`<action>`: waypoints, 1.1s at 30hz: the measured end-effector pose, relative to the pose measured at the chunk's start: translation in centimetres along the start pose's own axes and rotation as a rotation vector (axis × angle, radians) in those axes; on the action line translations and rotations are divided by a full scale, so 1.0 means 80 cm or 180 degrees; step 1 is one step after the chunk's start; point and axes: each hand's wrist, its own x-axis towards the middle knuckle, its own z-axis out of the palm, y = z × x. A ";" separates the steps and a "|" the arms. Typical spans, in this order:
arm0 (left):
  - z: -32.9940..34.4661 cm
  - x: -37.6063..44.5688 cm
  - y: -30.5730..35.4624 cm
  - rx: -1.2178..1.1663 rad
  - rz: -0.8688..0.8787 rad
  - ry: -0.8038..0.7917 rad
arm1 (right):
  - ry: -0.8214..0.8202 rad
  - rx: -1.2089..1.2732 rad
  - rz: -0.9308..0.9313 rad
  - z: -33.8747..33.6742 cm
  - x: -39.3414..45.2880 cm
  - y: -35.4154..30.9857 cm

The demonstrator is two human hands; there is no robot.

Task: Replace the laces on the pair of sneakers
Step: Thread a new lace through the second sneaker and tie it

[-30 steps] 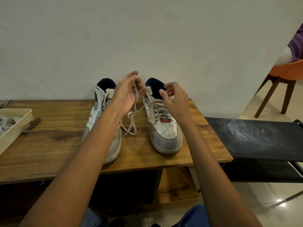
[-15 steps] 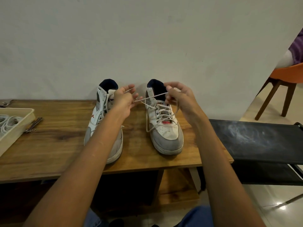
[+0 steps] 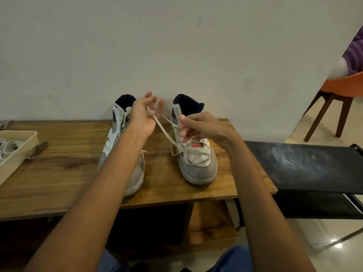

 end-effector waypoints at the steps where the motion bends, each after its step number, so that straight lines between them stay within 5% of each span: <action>1: 0.004 -0.003 0.000 -0.0078 0.0003 -0.0073 | 0.0035 -0.0143 -0.0148 0.012 0.005 -0.005; 4: 0.017 -0.017 -0.008 0.0150 -0.0005 -0.0386 | 0.0223 -0.0607 -0.0551 0.041 0.017 -0.008; 8: 0.022 -0.017 -0.009 0.0767 0.0193 -0.0623 | 0.0092 0.0447 -0.0465 0.033 0.013 -0.008; 11: 0.006 -0.009 -0.014 0.2458 0.0424 -0.0522 | 0.0434 0.1288 -0.0555 0.012 0.010 -0.004; 13: -0.008 -0.010 -0.028 0.3623 0.0080 -0.0455 | 0.0727 0.1759 -0.0626 -0.001 0.008 -0.001; 16: -0.022 -0.007 -0.047 0.4342 -0.0458 -0.0260 | 0.0844 0.2108 -0.0696 -0.010 0.005 0.002; 21: -0.030 0.002 -0.042 0.6169 0.0484 0.0307 | 0.0709 0.2437 -0.0708 -0.020 -0.002 0.002; 23: -0.025 -0.001 -0.041 0.5683 0.1342 0.0140 | 0.0639 0.2276 -0.0689 -0.027 -0.005 0.002; 25: -0.005 -0.008 -0.039 0.4725 0.1887 -0.0603 | 0.0518 0.1998 -0.0615 -0.027 -0.006 0.002; 28: 0.020 -0.020 -0.043 0.3920 0.1660 -0.1543 | 0.0256 0.1865 -0.0552 -0.017 -0.005 -0.001; 33: 0.009 -0.016 -0.044 0.3660 0.1722 -0.0892 | 0.0229 0.1539 -0.0368 -0.023 -0.010 -0.001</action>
